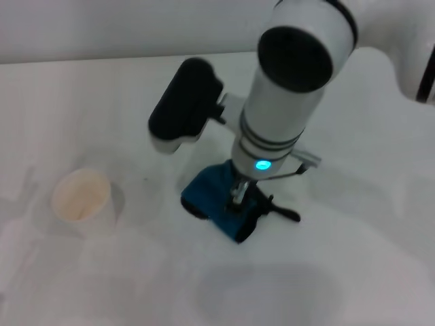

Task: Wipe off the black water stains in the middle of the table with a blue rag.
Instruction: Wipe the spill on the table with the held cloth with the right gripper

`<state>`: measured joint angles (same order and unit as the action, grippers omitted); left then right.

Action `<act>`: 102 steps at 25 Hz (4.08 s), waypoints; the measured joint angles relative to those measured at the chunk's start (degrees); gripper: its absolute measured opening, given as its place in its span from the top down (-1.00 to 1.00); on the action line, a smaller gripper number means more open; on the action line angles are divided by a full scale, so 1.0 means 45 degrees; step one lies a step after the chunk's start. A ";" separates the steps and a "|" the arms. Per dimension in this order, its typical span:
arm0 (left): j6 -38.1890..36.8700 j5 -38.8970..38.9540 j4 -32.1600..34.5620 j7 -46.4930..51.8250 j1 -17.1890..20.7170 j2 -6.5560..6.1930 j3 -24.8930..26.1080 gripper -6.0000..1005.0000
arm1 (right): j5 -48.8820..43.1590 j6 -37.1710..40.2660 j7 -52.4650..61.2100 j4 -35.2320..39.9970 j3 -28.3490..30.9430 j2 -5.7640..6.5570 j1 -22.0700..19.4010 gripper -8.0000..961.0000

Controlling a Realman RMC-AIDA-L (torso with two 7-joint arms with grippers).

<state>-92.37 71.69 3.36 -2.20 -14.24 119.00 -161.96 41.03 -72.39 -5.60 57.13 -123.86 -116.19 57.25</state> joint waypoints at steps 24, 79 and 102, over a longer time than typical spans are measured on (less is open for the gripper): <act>-0.0152 -0.0112 0.0152 0.0000 0.0319 0.0040 -0.0045 -0.72 | 0.1711 0.1583 0.0135 -0.0346 -0.1628 -0.0001 0.1214 0.85; -0.0128 -0.0114 0.0033 -0.0023 0.0377 -0.0003 -0.0045 -0.72 | 0.4662 0.2560 -0.0069 0.0539 -0.3493 0.0002 0.1506 0.86; -0.0198 -0.0025 0.0096 -0.0057 0.0357 -0.0014 0.0059 -0.72 | -0.0785 0.1382 -0.0442 -0.1837 0.1513 0.0052 0.0652 0.79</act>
<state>-93.26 71.58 3.79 -2.45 -12.63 118.94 -161.69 37.50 -66.17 -7.59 48.86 -117.04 -115.96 60.19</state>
